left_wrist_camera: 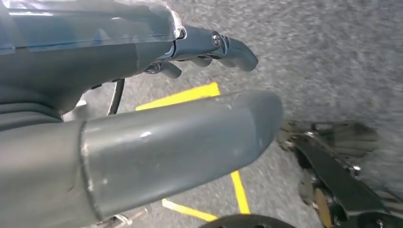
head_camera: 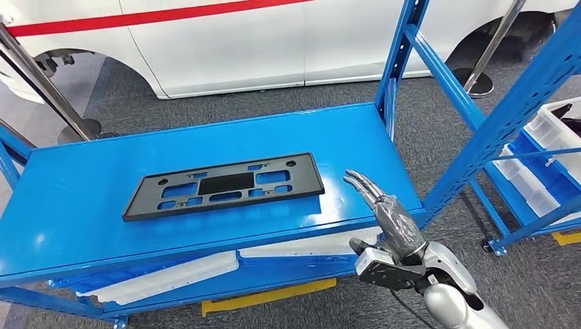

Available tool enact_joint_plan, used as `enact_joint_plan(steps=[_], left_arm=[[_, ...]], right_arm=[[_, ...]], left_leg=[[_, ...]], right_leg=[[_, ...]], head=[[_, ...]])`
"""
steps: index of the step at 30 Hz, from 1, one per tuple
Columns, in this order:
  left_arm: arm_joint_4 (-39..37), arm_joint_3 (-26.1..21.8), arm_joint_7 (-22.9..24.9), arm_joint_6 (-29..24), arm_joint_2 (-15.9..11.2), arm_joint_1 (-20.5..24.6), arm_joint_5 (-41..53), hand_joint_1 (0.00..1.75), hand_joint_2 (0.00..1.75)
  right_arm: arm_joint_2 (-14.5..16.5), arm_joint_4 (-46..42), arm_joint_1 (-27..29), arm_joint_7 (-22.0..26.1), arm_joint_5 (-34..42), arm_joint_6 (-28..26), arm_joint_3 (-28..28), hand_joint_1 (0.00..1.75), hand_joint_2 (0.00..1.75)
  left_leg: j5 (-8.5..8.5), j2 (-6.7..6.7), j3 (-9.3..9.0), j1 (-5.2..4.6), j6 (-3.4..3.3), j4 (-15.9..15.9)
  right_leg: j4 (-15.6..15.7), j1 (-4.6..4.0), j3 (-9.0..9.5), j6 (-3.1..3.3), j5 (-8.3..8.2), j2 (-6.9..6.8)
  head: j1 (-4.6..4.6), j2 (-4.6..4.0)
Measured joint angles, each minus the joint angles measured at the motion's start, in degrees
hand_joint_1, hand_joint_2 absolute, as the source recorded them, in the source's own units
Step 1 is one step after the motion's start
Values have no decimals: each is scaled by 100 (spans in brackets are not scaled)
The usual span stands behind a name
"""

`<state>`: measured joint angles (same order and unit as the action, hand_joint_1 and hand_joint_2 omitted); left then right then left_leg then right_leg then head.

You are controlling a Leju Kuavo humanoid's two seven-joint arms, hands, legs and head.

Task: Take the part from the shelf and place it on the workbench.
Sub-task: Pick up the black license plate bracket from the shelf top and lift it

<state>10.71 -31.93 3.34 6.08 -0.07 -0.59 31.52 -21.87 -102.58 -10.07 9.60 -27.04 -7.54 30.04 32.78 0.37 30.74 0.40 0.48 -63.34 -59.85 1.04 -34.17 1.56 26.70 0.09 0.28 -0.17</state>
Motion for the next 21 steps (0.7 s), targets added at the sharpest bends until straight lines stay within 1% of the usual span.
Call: enact_joint_plan(steps=[2,3,4,5,6,7,8,9,10,11,12,13,14,18,21], left_arm=[[0,0,-25,13,0,4,30,0,0],[0,0,-34,16,0,4,43,0,0],[0,-1,-37,17,0,3,49,0,0],[0,-1,-36,19,0,2,56,0,0],[0,-1,-34,20,-1,2,64,0,0],[-1,-1,-34,22,-7,4,70,0,0],[-1,-1,-36,25,-10,9,77,0,0],[-2,-1,-39,28,-16,12,81,0,0],[-2,-2,-43,31,-24,14,84,0,0],[-2,-4,-47,33,-28,12,86,0,0],[-2,-6,-50,32,-35,8,88,0,0],[-2,-10,-51,31,-39,8,88,0,0],[-2,-13,-52,29,-41,12,89,0,0],[-2,-19,-45,15,-32,46,90,0,0],[-2,-20,-38,9,-23,54,90,0,0]], right_arm=[[133,116,-189,-65,-44,104,146,0,0],[227,201,-296,-112,-61,157,248,0,0],[327,288,-403,-161,-69,194,361,0,44],[429,371,-508,-210,-73,220,479,0,87],[529,444,-606,-251,-74,232,588,0,131],[614,504,-691,-282,-74,236,677,0,175],[691,560,-776,-305,-73,245,757,0,175],[766,608,-858,-324,-69,267,829,0,175],[837,652,-932,-340,-62,298,901,0,175],[920,690,-1014,-359,-55,338,991,0,175],[1009,722,-1097,-383,-49,374,1091,0,175],[1100,753,-1182,-405,-44,397,1210,0,175],[1194,780,-1274,-435,-42,412,1341,0,175],[1530,859,-1589,-578,-85,395,1808,0,175],[1698,903,-1719,-612,-110,381,2003,0,175]], left_leg=[[273,-2,456,7,15,-718],[314,-2,654,7,13,-961],[230,-4,762,7,1,-1006],[13,-7,764,2,-25,-829],[-293,-11,683,-9,-64,-469],[-537,-15,588,-23,-105,-133],[-684,-18,514,-49,-145,164],[-760,-22,472,-73,-174,339],[-753,-26,457,-91,-178,395],[-767,-30,444,-101,-164,455],[-803,-34,428,-103,-145,473],[-807,-37,422,-104,-125,486],[-802,-41,423,-105,-118,484],[-787,-59,426,-110,-140,485],[-780,-61,425,-110,-152,485]], right_leg=[[-1,-29,46,42,46,11],[-2,-47,71,55,72,25],[-3,-65,107,60,101,44],[-3,-82,158,61,135,61],[-1,-97,218,59,174,73],[8,-105,273,52,208,77],[17,-107,305,40,232,78],[25,-103,317,19,250,78],[24,-104,317,2,269,77],[23,-106,314,-4,281,78],[22,-106,316,-8,294,77],[23,-105,322,-4,302,74],[38,-99,326,-1,298,72],[83,-93,351,-16,304,61],[102,-93,361,-30,298,61]], head=[[0,0],[-1,0],[-1,0],[-1,0],[-1,0],[-3,0],[-3,0],[-2,0],[-2,0],[-2,0],[-2,0],[-3,0],[-3,0],[-3,0],[-4,0]])
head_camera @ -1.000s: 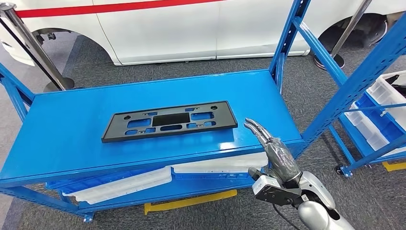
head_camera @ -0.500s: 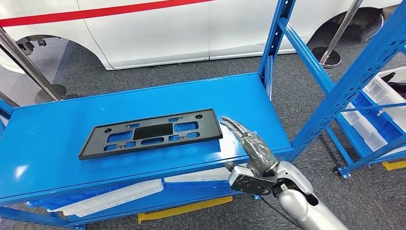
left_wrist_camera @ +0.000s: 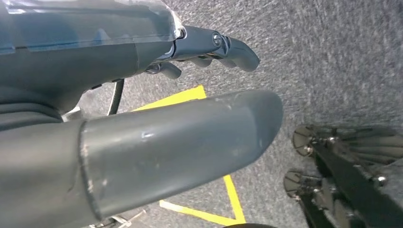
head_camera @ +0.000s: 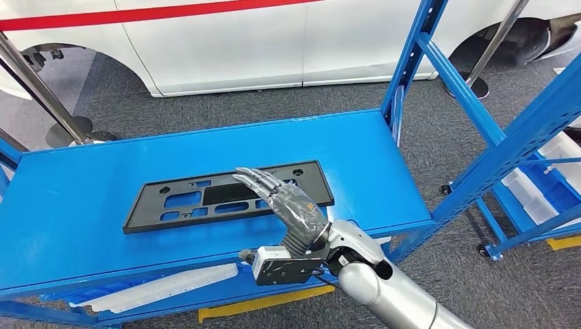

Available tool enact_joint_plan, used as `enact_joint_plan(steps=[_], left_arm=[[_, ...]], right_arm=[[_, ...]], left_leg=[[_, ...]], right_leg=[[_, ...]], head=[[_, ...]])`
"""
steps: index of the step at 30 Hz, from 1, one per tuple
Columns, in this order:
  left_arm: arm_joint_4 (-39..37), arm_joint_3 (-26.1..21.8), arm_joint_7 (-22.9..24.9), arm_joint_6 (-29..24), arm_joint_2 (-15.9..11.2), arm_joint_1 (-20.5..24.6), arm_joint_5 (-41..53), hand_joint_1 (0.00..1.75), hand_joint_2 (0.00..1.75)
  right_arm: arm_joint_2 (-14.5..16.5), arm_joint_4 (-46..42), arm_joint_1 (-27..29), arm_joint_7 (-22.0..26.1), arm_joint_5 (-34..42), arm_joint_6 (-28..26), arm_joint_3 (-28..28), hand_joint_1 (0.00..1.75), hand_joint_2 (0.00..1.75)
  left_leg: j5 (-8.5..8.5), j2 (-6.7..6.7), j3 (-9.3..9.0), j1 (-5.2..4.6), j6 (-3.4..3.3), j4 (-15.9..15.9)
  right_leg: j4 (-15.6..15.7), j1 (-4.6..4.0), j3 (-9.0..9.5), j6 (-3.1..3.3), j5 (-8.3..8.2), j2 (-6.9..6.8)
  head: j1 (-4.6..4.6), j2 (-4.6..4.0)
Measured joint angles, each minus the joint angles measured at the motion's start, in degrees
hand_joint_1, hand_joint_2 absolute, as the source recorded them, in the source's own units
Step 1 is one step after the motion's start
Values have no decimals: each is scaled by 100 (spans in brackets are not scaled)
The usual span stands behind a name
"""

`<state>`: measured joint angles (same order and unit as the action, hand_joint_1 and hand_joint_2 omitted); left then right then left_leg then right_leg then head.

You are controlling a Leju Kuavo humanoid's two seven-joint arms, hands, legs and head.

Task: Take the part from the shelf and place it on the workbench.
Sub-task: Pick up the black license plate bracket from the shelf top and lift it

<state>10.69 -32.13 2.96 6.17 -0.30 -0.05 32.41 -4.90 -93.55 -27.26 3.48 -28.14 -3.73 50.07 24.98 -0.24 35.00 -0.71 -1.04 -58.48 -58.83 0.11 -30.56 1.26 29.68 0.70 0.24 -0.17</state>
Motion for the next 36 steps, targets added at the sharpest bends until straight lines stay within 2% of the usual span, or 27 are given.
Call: enact_joint_plan(steps=[6,11,18,23,36], left_arm=[[0,-2,-7,13,4,-3,35,0,0],[0,-2,-31,88,4,5,135,0,0],[0,10,-108,205,-2,15,344,0,0],[0,13,-121,261,-25,26,416,0,0],[0,1,-107,278,-38,27,410,0,0]], right_arm=[[183,131,-170,-79,-255,-203,243,0,175],[492,555,-395,-269,-811,-395,456,0,175],[1035,1869,-853,-404,-1531,-779,646,0,175],[1347,2997,-1167,-308,-1680,-1047,672,0,175],[1592,4358,-1419,-237,-1730,-1008,672,0,175]], left_leg=[[-7,-1,0,0,-17,0],[-17,0,-3,1,-30,0],[-26,0,-7,7,-34,0],[-28,-1,-8,8,-35,-1],[-28,-2,-7,7,-36,-1]], right_leg=[[22,1,10,-43,-21,0],[21,1,10,-59,-31,1],[17,0,14,-60,-34,-1],[16,0,15,-60,-34,-3],[19,1,16,-63,-36,-3]], head=[[0,0],[0,0],[0,0],[0,0],[0,0]])
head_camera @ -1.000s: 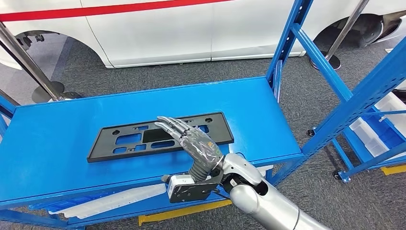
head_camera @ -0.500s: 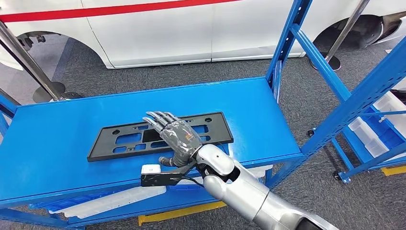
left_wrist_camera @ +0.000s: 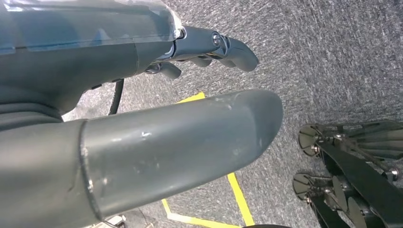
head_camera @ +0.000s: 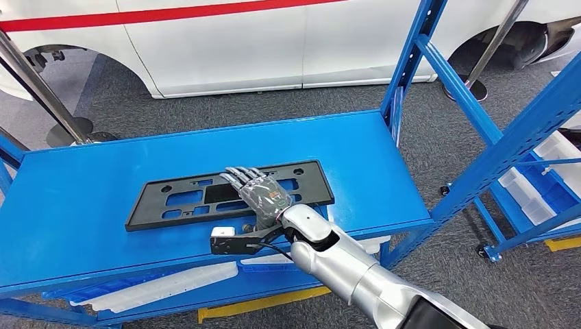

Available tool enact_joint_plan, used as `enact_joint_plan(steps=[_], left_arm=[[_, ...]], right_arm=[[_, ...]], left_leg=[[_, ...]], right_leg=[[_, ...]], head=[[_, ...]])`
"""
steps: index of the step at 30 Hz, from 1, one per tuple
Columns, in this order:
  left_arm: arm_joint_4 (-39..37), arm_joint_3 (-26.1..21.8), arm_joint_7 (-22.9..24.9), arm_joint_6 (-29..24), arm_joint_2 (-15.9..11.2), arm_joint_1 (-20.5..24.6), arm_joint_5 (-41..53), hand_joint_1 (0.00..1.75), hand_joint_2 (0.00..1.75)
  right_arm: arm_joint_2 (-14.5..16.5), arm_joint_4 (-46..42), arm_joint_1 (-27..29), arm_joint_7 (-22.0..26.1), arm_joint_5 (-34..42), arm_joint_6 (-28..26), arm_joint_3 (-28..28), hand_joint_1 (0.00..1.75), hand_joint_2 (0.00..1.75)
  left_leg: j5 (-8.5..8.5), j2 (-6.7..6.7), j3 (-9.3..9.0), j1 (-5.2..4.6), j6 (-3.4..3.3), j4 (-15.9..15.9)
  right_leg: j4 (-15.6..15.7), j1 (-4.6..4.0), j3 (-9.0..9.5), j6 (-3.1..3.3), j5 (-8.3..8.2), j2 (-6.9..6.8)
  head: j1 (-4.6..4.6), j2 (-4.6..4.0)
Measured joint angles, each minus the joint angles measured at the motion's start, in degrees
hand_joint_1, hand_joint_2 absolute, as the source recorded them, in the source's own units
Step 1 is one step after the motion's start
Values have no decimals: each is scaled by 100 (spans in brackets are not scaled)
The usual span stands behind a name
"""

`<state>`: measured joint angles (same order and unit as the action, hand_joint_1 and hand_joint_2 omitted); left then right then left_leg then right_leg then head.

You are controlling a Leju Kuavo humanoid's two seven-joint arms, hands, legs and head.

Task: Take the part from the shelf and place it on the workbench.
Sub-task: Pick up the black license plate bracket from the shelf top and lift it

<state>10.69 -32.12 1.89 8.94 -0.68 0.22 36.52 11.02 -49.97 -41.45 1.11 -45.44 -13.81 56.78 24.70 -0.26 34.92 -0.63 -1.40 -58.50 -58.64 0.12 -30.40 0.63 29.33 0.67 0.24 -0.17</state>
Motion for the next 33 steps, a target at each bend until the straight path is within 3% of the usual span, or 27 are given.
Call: enact_joint_plan(steps=[17,18,19,22,23,25,33], left_arm=[[0,-79,10,2,-2,1,113,0,0],[0,-96,12,2,-2,1,125,0,0],[0,-114,15,2,-2,1,136,0,0],[0,-144,16,3,-2,1,166,0,0],[0,-147,13,4,-2,0,178,0,0],[0,-149,2,8,-2,-1,201,0,0],[0,-154,-14,19,-2,2,252,0,0]], right_arm=[[42,1268,-170,-233,-579,-553,-129,0,175],[39,1323,-175,-236,-602,-609,-178,8,175],[36,1371,-180,-235,-619,-655,-221,29,175],[24,1476,-188,-240,-652,-742,-349,138,175],[20,1501,-187,-245,-661,-758,-389,161,175],[8,1541,-180,-250,-677,-780,-452,171,175],[-24,1592,-165,-251,-716,-839,-575,175,175]], left_leg=[[0,1,-22,1,0,-1],[0,2,-24,1,0,-1],[0,2,-27,1,0,-1],[0,2,-33,0,0,-1],[-1,2,-34,0,-1,-1],[-1,2,-34,0,-1,-1],[-1,2,-34,-1,-2,-1]], right_leg=[[2,6,11,-2,-2,1],[2,6,14,-2,-2,1],[2,6,16,-2,-2,2],[3,6,22,-3,-2,2],[3,6,23,-3,-2,2],[3,6,23,-3,-3,2],[4,7,23,-9,-7,2]], head=[[0,0],[0,0],[0,0],[0,0],[0,0],[0,0],[0,0]])
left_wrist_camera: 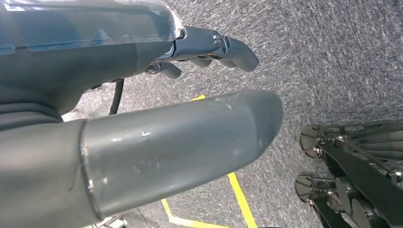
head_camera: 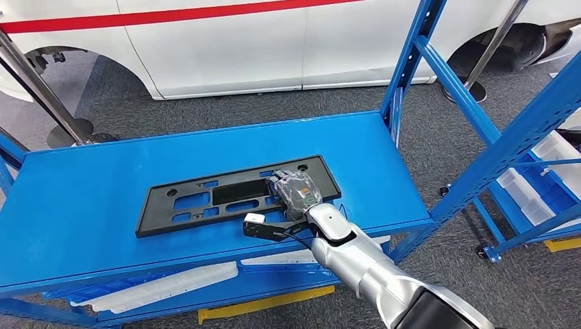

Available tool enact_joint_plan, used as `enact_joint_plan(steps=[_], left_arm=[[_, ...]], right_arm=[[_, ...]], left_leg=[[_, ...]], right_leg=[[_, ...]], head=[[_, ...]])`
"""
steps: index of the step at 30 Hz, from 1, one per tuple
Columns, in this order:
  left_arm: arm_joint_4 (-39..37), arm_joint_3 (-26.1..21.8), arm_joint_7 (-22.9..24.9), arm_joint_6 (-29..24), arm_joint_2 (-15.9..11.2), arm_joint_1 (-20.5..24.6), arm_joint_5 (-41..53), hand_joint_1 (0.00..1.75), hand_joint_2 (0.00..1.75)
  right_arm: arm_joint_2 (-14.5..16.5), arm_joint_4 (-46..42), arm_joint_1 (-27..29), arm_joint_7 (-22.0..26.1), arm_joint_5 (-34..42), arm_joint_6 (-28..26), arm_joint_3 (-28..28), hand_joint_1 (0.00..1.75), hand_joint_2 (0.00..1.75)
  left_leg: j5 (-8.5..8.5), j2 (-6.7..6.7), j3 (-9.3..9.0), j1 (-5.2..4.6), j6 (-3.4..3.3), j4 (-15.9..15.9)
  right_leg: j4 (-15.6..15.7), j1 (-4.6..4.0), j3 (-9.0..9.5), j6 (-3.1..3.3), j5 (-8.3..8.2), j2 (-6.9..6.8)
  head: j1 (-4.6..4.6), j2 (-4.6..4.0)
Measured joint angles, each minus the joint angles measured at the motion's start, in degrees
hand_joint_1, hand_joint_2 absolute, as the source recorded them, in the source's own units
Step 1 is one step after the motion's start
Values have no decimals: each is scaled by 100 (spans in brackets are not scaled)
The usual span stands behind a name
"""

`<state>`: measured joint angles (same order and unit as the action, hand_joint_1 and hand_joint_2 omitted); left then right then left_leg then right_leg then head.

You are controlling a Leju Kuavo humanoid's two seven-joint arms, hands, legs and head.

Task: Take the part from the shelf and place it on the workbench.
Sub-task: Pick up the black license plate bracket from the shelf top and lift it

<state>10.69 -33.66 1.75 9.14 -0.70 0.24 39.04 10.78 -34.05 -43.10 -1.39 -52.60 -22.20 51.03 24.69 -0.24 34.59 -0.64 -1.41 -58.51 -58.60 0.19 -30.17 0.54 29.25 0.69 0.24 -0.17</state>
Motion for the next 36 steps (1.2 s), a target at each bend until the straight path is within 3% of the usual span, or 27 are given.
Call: enact_joint_plan(steps=[5,9,27,36], left_arm=[[0,-11,-3,1,0,0,4,0,0],[0,-32,-38,3,0,0,-2,0,175],[0,-257,-30,103,-1,2,-120,0,175],[0,-283,-8,103,-6,-6,-11,0,175]], right_arm=[[-7,0,-14,2,-32,-33,-29,175,175],[-19,0,-14,17,-44,-54,-42,175,175],[-63,-41,40,64,-109,-61,-117,175,175],[-360,-551,395,96,-998,-937,-128,175,175]], left_leg=[[0,0,0,0,0,0],[0,-1,-1,0,0,0],[-1,1,-4,0,-2,0],[-2,-2,10,-3,-3,-1]], right_leg=[[1,0,1,0,0,0],[1,0,1,0,0,0],[1,0,4,-4,-3,1],[1,0,-4,-7,-5,0]], head=[[0,0],[0,0],[0,0],[0,0]])
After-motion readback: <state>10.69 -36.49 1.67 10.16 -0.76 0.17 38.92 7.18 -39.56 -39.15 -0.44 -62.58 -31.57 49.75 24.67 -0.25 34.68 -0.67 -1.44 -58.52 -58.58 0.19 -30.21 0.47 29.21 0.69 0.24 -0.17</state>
